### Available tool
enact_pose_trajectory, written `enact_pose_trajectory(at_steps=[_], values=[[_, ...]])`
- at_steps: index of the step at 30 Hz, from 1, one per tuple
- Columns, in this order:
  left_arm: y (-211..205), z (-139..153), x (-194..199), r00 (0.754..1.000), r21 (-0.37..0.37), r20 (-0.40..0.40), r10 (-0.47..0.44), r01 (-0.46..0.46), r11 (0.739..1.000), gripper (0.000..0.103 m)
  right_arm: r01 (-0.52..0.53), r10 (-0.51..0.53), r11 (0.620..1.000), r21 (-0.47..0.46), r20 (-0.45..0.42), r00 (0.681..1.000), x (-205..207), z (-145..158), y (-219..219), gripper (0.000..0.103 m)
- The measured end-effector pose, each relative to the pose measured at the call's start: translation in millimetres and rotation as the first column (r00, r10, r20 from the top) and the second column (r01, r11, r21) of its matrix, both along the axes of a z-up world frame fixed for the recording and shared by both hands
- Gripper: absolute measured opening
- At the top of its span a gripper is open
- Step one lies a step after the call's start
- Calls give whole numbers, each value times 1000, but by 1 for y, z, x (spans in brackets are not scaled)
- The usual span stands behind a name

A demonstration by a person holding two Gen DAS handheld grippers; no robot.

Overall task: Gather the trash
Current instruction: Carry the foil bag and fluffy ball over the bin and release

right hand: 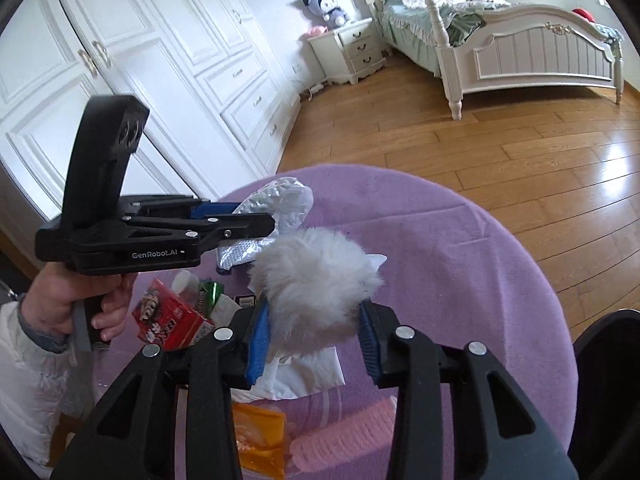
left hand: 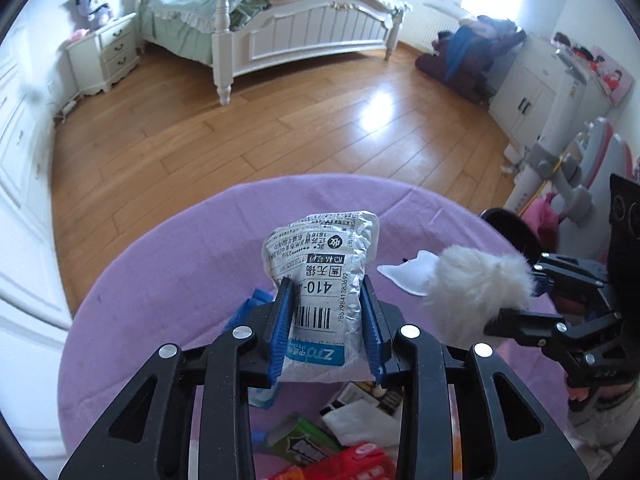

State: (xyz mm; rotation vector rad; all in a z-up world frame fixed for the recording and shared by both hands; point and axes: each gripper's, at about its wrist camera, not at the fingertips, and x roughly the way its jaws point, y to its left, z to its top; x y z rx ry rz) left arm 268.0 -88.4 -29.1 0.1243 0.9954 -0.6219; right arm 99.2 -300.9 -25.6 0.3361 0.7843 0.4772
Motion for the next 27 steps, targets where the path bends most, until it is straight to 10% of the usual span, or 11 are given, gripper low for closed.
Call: enact_pose_trajectory(at_steps=[12, 27], values=[[-45, 101, -140, 963, -256, 268, 36, 35, 966, 33, 236, -278, 955, 180, 268, 922, -112, 50, -79, 38], [-204, 67, -219, 950, -291, 291, -117, 204, 935, 33, 467, -513, 848, 250, 164, 843, -177, 0, -188, 38]])
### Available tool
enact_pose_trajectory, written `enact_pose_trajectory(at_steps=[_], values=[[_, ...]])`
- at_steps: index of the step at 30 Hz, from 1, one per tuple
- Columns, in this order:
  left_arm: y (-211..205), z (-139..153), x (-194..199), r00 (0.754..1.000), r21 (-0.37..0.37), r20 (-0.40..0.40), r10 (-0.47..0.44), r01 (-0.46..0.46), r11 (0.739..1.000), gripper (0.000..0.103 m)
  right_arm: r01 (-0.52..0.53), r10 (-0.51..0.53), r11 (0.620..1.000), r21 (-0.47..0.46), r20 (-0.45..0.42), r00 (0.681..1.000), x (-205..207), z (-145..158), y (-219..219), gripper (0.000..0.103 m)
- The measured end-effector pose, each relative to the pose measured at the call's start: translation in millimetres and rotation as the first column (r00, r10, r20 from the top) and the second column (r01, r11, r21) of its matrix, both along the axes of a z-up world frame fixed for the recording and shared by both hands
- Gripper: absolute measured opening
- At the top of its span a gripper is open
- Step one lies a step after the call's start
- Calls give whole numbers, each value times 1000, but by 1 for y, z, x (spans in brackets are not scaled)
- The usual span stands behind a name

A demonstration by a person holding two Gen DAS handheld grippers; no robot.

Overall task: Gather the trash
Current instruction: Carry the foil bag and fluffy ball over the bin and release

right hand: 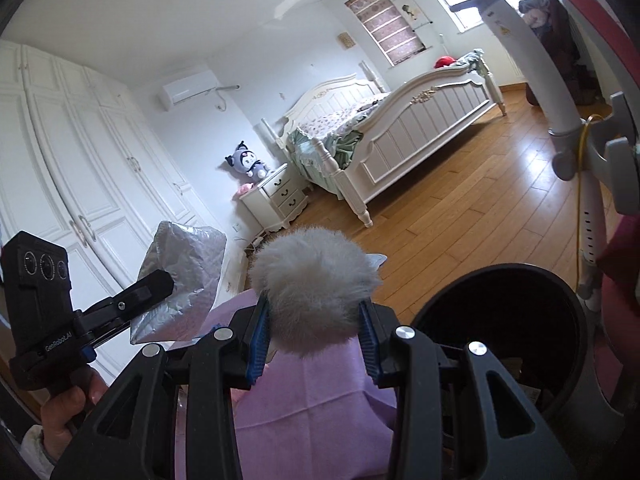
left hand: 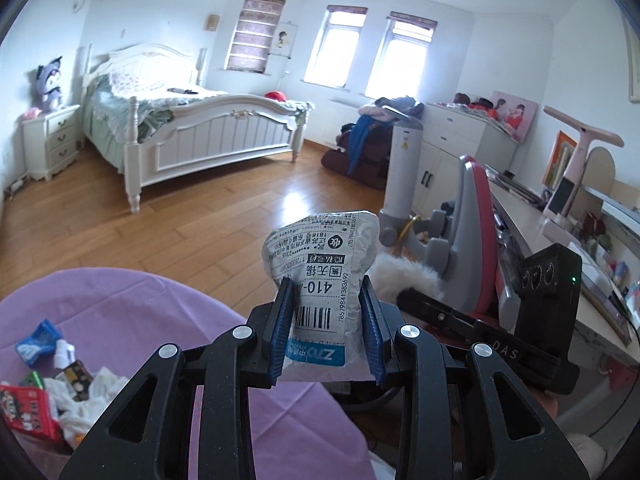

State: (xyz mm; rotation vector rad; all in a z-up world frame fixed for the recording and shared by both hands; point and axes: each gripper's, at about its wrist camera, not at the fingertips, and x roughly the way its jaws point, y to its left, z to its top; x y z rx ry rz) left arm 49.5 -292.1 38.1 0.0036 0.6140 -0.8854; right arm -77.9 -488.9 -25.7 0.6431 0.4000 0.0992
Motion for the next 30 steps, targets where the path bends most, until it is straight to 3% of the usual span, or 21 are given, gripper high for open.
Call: enact_pose_trajectory(at_steps=[7, 14, 30], values=[[-65, -37, -6, 997, 29, -51, -65, 66, 997, 33, 69, -65, 996, 49, -80, 995, -13, -33, -40, 38], [-102, -72, 8, 988, 52, -116, -102, 108, 993, 33, 98, -85, 992, 75, -155, 984, -15, -65, -63, 38], [-127, -122, 50, 964, 71, -240, -117, 137, 988, 33, 115, -95, 991, 72, -242, 966, 2, -96, -80, 38]])
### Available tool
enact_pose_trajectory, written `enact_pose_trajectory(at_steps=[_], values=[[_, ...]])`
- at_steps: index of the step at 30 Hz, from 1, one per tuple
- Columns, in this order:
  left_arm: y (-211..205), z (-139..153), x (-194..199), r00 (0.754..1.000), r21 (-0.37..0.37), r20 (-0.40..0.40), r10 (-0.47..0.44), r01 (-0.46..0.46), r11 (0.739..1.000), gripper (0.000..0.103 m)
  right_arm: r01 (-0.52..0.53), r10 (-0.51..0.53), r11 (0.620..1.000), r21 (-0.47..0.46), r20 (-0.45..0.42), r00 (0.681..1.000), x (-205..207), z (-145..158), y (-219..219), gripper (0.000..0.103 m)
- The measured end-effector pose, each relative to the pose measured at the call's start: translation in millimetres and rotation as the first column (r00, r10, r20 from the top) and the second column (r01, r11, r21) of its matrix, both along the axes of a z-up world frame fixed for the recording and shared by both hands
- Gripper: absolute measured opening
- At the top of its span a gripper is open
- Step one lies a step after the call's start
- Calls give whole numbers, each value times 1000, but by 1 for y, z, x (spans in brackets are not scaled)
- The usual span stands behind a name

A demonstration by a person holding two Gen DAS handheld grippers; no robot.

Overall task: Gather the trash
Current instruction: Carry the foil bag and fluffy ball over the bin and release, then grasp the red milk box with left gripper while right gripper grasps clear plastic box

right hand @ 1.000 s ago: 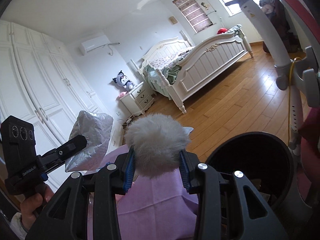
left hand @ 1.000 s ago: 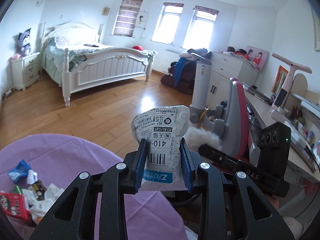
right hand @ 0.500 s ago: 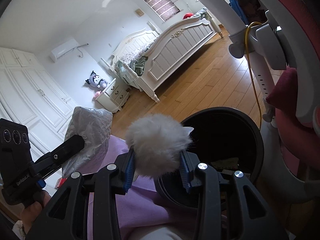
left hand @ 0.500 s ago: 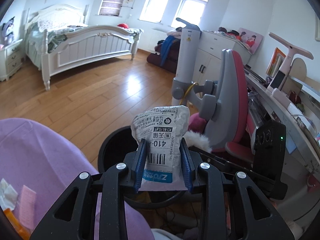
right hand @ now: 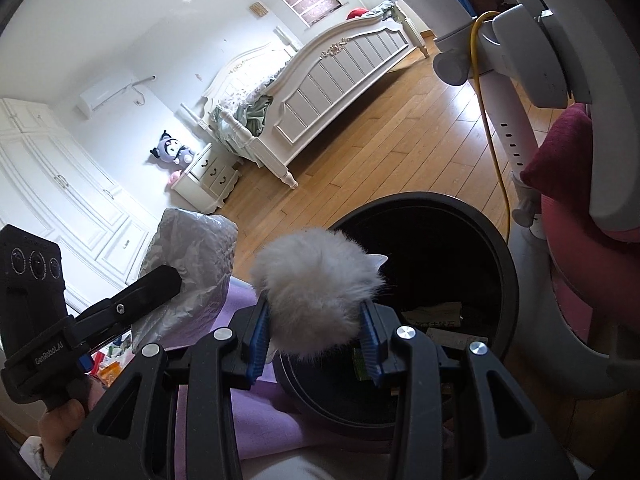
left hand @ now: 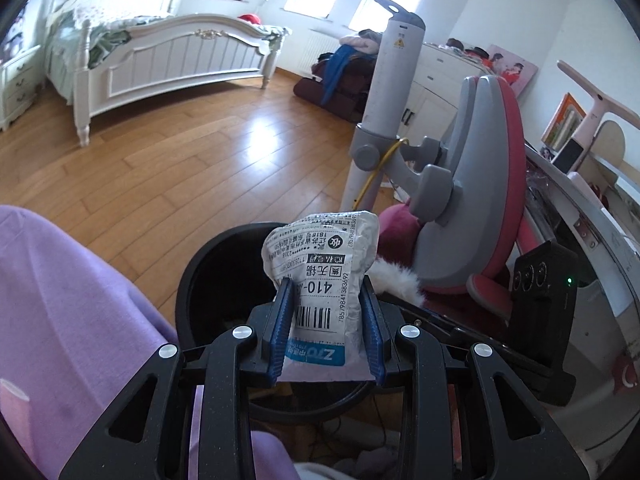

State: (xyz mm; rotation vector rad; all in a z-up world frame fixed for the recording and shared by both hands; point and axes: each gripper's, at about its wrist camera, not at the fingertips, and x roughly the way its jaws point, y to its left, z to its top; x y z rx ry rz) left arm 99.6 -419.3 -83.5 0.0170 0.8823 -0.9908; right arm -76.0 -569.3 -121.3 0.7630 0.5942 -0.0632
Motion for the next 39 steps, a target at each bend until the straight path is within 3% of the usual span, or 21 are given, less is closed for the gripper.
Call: enact_pose_trajectory(at_steps=[8, 9, 12, 13, 16, 18, 21, 28, 33, 36, 39], values=[[-6, -2, 6, 1000, 3, -13, 3, -3, 1000, 35, 9, -10, 1000, -19, -24, 1000, 4, -2, 0, 40], [-5, -1, 7, 1000, 4, -10, 14, -14, 1000, 38, 14, -15, 1000, -21, -30, 999, 4, -1, 0, 46], [3, 4, 8, 999, -6, 2, 55, -55, 998, 64, 25, -26, 999, -26, -38, 999, 3, 2, 3, 69], [7, 7, 7, 998, -13, 7, 64, -64, 998, 65, 26, -27, 999, -31, -43, 999, 3, 4, 4, 75], [19, 15, 4, 997, -23, 6, 72, -72, 997, 65, 15, -17, 999, -38, -48, 999, 3, 8, 11, 80], [31, 23, 0, 997, -34, 16, 82, -81, 996, 68, -4, 2, 999, -42, -42, 999, 5, 14, 20, 80], [58, 38, -8, 991, -60, 50, 121, -118, 991, 83, -53, 51, 997, -61, -28, 998, 9, 25, 39, 82], [150, 70, -24, 967, -121, 86, 240, -229, 966, 83, -206, 207, 972, -111, 3, 978, 29, 51, 105, 82], [239, 89, -28, 924, -164, 99, 370, -352, 922, 83, -359, 373, 915, -184, 44, 927, 41, 73, 171, 82], [298, 94, -30, 874, -164, 118, 471, -451, 877, 92, -462, 490, 851, -249, 66, 869, 46, 87, 214, 82], [358, 88, -26, 818, -154, 109, 565, -548, 822, 94, -561, 611, 760, -327, 67, 789, 51, 99, 260, 83]])
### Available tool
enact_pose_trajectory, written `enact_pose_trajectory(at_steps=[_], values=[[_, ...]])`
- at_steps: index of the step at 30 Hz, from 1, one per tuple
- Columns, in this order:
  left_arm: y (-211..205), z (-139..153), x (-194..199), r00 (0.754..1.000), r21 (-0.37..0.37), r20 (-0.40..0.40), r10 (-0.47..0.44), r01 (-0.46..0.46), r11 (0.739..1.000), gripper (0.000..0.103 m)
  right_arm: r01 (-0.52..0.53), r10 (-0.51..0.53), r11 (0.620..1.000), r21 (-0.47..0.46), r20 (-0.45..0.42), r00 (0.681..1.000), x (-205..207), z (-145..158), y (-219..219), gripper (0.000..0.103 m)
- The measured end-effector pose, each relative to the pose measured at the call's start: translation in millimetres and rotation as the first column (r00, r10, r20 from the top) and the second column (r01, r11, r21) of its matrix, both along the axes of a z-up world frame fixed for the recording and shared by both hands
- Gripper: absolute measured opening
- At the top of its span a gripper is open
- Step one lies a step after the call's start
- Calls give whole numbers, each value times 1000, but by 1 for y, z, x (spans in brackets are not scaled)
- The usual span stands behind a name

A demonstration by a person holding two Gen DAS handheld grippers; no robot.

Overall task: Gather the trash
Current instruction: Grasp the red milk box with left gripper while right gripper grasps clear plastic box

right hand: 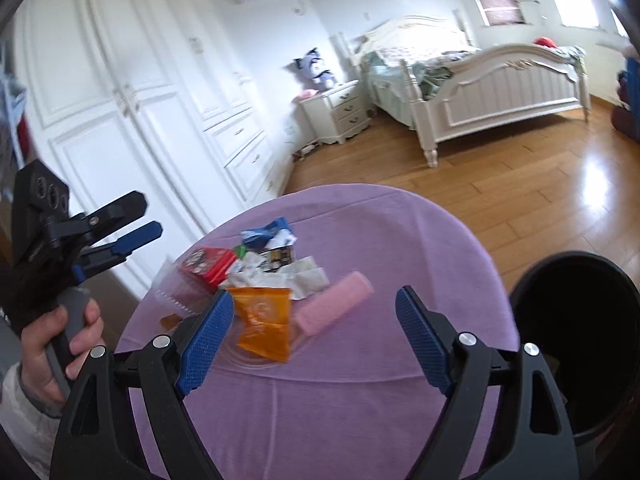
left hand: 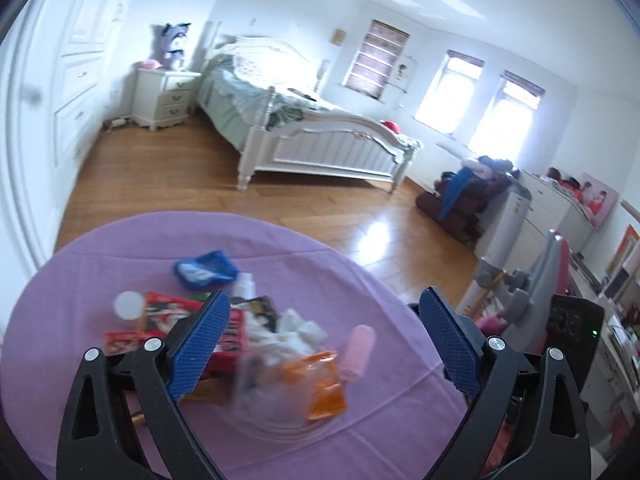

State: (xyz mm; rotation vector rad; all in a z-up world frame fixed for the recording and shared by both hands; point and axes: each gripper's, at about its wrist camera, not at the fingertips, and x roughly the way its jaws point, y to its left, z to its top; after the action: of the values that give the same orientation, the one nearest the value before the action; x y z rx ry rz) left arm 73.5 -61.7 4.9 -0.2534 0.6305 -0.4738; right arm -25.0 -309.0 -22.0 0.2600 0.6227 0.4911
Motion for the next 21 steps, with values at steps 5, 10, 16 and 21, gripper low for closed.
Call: enact_pose_trajectory(at_steps=[5, 10, 16, 21], values=[[67, -13, 15, 999, 75, 5, -39, 38, 996, 94, -193, 213, 964, -184, 94, 973, 4, 16, 75, 85], [81, -20, 39, 963, 327, 39, -266, 239, 914, 94, -308, 344, 899, -311, 67, 936, 21, 11, 125, 85], [73, -46, 79, 878, 416, -53, -476, 453, 788, 94, -356, 382, 855, -377, -5, 924, 38, 3, 149, 49], [66, -61, 97, 807, 343, -77, -585, 573, 745, 94, -346, 352, 893, -288, -31, 935, 37, 4, 137, 39]])
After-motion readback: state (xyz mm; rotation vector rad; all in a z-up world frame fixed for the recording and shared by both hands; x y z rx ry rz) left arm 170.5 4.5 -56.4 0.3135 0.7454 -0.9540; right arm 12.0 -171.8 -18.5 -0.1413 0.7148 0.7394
